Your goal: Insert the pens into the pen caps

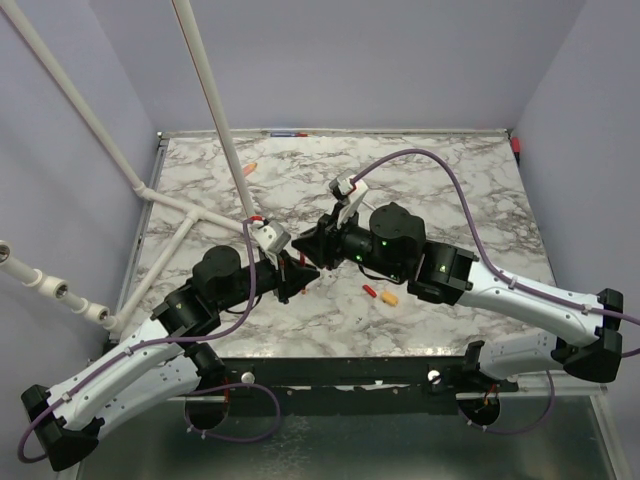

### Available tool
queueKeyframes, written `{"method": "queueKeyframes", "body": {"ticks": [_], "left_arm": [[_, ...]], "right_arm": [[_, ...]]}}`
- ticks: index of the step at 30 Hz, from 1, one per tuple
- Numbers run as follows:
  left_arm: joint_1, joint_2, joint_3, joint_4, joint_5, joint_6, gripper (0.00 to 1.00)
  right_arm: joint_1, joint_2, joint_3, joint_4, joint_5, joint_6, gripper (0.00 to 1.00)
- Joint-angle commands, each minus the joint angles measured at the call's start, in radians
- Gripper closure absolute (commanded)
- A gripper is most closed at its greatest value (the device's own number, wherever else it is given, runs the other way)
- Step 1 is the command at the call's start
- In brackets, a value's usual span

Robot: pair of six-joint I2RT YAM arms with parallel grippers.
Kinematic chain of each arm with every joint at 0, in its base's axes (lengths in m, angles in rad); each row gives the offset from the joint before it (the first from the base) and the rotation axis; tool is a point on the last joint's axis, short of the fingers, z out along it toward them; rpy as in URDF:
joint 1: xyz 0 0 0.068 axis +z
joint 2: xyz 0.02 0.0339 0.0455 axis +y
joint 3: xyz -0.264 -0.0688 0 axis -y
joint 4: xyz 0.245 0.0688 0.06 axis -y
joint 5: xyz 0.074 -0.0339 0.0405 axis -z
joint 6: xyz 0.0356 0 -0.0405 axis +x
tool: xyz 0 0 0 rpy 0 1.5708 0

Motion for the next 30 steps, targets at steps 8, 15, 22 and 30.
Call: {"method": "queueKeyframes", "body": {"ticks": [8,15,22,30], "left_arm": [[-0.001,-0.002,0.031,0.003,0.014,-0.005,1.0],[-0.001,-0.018,0.044,0.004,-0.01,0.001,1.0],[-0.001,-0.005,0.091,0.011,-0.013,-0.002,1.0],[0.0,0.028,0.163,0.009,-0.004,0.007,1.0]], "right_arm": [[0.006,0.01,-0.03,0.011,-0.053,0.008,0.99],[0.006,-0.017,-0.113,0.021,-0.087,0.027,0.99],[0.01,-0.071,-0.21,0.065,-0.082,0.062,0.99],[0.024,-0.085,-0.263,0.089,-0.094,0.082,0.99]]}}
